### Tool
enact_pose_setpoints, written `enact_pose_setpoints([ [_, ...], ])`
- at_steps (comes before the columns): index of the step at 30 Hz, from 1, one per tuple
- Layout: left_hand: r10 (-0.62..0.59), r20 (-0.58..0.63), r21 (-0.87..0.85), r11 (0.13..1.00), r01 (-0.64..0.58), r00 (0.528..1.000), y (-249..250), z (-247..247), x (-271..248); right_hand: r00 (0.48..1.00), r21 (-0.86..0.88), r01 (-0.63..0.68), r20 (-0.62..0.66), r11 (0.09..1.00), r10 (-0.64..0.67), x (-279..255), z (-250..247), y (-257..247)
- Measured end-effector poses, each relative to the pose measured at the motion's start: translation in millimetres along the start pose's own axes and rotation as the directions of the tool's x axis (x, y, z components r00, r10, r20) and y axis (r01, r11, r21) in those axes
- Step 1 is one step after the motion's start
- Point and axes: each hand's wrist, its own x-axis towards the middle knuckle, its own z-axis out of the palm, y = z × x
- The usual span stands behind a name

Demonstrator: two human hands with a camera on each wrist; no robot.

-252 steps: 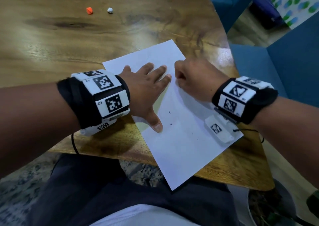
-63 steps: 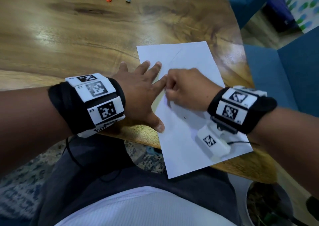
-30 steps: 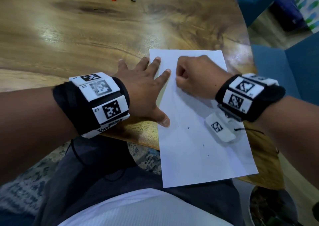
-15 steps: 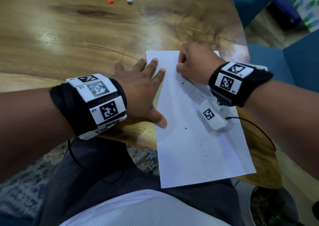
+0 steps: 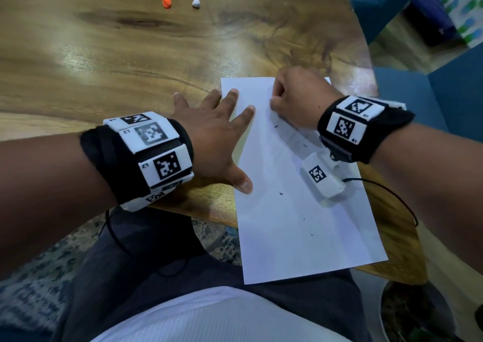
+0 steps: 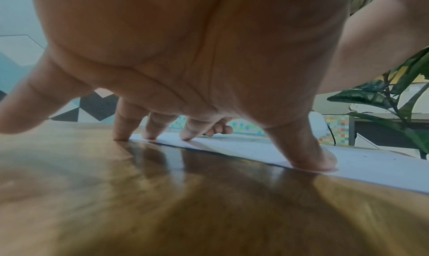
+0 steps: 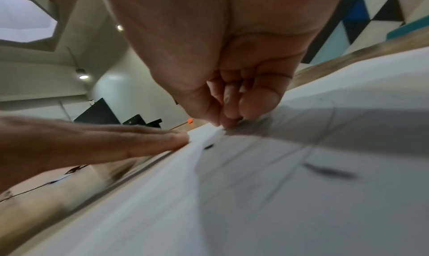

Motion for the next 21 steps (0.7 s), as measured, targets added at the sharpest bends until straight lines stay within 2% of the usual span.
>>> enact_pose_setpoints([
  [3,0.005,0.000,0.010,1.000,-0.005,1.000,-0.2,-1.5,1.5,0.995,0.014,0.100,0.028,0.995,-0.100,-20.4,8.5,-11.6],
  [7,0.003,0.004,0.008,1.000,-0.003,1.000,3.1,-3.0,2.0,0.950,0.099,0.235,0.189,0.967,-0.250,-53.7,16.6,-24.1],
  [8,-0.001,0.004,0.015,1.000,0.001,1.000,3.8,-3.3,1.9,0.946,0.105,0.235,0.203,0.966,-0.252,-55.2,16.5,-23.0],
  [10,0.000,0.002,0.031,1.000,0.000,1.000,4.9,-4.0,1.2,0.969,0.081,0.184,0.154,0.980,-0.195,-48.3,12.4,-14.4],
  [12,0.004,0.000,0.041,0.999,-0.004,1.000,5.5,-4.8,0.3,0.994,0.042,0.082,0.064,0.996,-0.085,-31.5,5.0,1.4],
  [15,-0.004,-0.003,0.061,0.998,0.004,1.000,6.6,-5.7,-1.0,0.998,0.035,-0.061,-0.004,0.998,0.061,-6.9,-5.0,23.0],
  [18,-0.009,-0.015,0.085,0.996,0.010,1.000,8.1,-6.5,-0.3,0.999,-0.011,-0.053,0.007,0.999,0.053,-9.7,-0.8,22.1],
  [21,-0.009,-0.005,0.085,0.996,0.009,1.000,8.6,-7.5,1.5,0.994,0.014,0.088,0.065,0.996,-0.089,-39.3,12.2,4.6],
])
